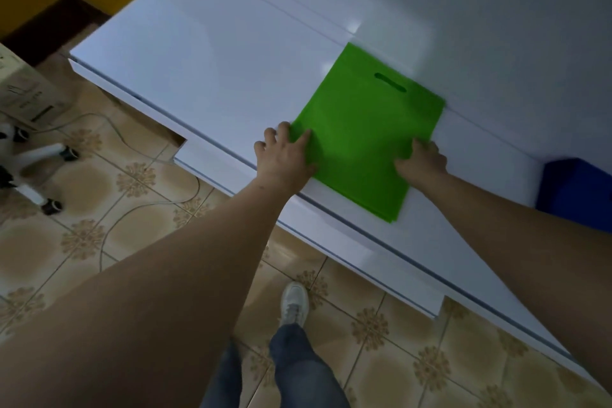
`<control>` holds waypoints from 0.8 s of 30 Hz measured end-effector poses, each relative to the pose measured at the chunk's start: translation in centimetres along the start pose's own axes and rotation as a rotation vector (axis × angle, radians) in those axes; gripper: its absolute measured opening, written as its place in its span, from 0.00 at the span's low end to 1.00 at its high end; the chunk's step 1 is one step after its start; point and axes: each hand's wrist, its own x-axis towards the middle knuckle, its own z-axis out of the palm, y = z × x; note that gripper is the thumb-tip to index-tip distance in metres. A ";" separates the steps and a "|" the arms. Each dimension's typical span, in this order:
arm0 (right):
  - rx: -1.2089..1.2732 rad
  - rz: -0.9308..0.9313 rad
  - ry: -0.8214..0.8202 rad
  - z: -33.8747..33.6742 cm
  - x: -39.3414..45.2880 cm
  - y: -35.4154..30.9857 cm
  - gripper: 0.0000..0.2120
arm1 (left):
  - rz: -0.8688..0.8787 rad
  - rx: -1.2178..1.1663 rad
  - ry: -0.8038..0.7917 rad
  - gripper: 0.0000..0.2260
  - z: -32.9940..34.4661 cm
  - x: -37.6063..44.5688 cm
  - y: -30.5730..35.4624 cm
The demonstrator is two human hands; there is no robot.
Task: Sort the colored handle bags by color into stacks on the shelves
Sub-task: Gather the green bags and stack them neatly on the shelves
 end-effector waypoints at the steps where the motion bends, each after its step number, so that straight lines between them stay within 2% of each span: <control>1: 0.007 0.013 0.024 -0.3 -0.4 -0.5 0.35 | 0.005 -0.027 0.004 0.34 -0.5 -0.1 -0.2; 3: 0.006 -0.009 0.098 -1.2 -1.9 -2.0 0.36 | -0.004 -0.135 0.023 0.35 -1.6 -1.0 -0.7; 6: -0.023 -0.159 0.232 -3.5 -5.1 -5.7 0.34 | -0.015 -0.311 0.044 0.33 -3.9 -4.0 -2.3; 11: 0.062 -0.491 0.377 -8.0 -13.6 -15.3 0.31 | -0.045 -0.456 0.132 0.30 -9.3 -12.1 -7.2; 19: 0.145 -1.069 0.554 -16.5 -33.0 -31.0 0.26 | -0.154 -0.538 0.351 0.27 -22.3 -22.1 -15.6; 22: 0.067 -1.313 0.738 -20.6 -38.0 -34.6 0.24 | -0.133 -0.544 0.452 0.26 -27.2 -23.3 -17.0; 24: -0.003 -1.389 0.881 -23.7 -40.0 -36.1 0.23 | -0.126 -0.555 0.527 0.25 -30.4 -23.6 -17.6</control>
